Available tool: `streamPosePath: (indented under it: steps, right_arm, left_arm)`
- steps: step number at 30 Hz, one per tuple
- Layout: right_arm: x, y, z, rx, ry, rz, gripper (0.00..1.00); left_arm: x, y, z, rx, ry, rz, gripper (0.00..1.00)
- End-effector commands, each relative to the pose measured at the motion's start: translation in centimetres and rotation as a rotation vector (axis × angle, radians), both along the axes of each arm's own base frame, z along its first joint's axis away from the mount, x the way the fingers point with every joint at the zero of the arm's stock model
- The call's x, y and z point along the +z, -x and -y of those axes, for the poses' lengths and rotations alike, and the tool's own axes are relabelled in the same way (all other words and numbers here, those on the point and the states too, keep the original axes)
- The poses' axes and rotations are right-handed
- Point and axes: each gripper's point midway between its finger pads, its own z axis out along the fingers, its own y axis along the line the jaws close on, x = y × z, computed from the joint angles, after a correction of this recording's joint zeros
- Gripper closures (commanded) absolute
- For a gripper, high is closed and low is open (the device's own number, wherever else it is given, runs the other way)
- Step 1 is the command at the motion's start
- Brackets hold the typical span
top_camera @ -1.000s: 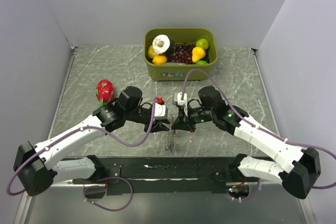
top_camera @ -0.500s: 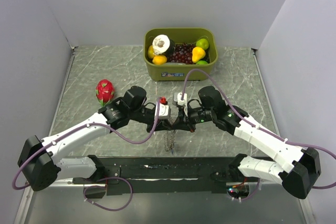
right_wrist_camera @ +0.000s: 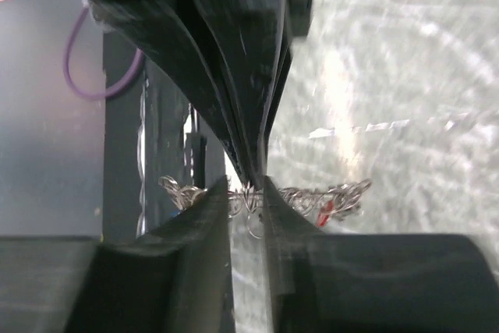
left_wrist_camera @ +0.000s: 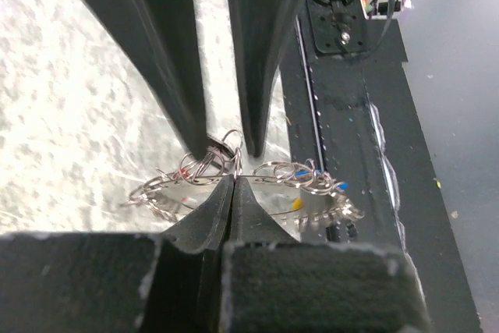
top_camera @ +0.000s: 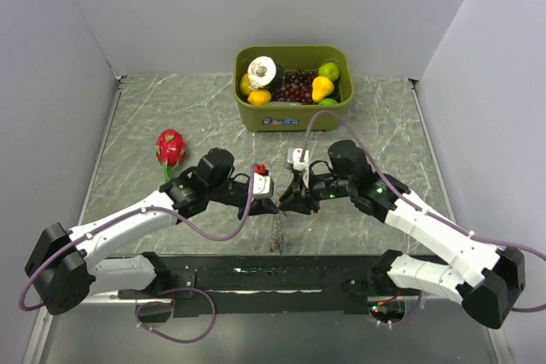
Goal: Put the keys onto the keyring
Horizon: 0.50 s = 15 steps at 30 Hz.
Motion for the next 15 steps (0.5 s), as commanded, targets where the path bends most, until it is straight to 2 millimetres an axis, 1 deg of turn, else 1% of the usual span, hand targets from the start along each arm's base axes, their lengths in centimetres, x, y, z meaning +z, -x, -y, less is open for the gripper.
streamPosePath:
  steps: [1, 2, 3, 4, 5, 6, 7, 8, 9, 10, 11, 13, 15]
  right_arm:
    - [4.6, -0.6, 0.2, -0.026, -0.148, 0.136, 0.58]
    - [5.0, -0.6, 0.2, -0.027, -0.166, 0.14, 0.56]
    - [4.9, -0.8, 0.5, -0.037, -0.173, 0.138, 0.54]
    - [5.2, -0.7, 0.8, -0.041, -0.185, 0.143, 0.51]
    - [5.5, -0.7, 0.9, -0.04, -0.201, 0.147, 0.5]
    - [5.4, -0.7, 1.1, -0.035, -0.208, 0.141, 0.49]
    - [5.5, -0.5, 1.3, -0.034, -0.216, 0.14, 0.47]
    - [5.6, -0.5, 1.3, -0.032, -0.221, 0.14, 0.47]
    - [5.5, -0.4, 1.5, -0.023, -0.226, 0.135, 0.46]
    - [5.4, -0.4, 1.5, -0.02, -0.226, 0.131, 0.46]
    - [5.3, -0.4, 1.5, -0.016, -0.226, 0.127, 0.46]
    - [5.1, -0.3, 1.6, -0.012, -0.225, 0.122, 0.46]
    - [5.1, -0.2, 1.6, -0.008, -0.226, 0.121, 0.46]
  left_arm:
    - [3.2, -0.1, 0.6, 0.024, 0.15, 0.071, 0.99]
    - [4.2, -0.3, 0.7, 0.033, 0.192, 0.103, 0.99]
    - [3.8, -0.3, 0.5, 0.049, 0.195, 0.092, 0.99]
    - [4.1, -0.4, 0.5, 0.058, 0.214, 0.1, 0.99]
    - [5.3, -0.6, 0.5, 0.068, 0.26, 0.134, 0.99]
    - [4.9, -0.5, 0.4, 0.08, 0.272, 0.123, 0.99]
    - [5.3, -0.7, 0.3, 0.1, 0.294, 0.132, 0.99]
    - [6.9, -0.8, 0.2, 0.108, 0.361, 0.177, 0.99]
    - [6.3, -0.6, -0.1, 0.122, 0.37, 0.158, 0.99]
    - [6.6, -0.8, -0.2, 0.142, 0.394, 0.166, 0.99]
    - [7.6, -0.6, -0.6, 0.151, 0.44, 0.183, 0.99]
    - [8.5, -0.5, -1.1, 0.182, 0.526, 0.2, 0.99]
    - [9.4, 0.0, -1.8, 0.188, 0.605, 0.198, 0.99]
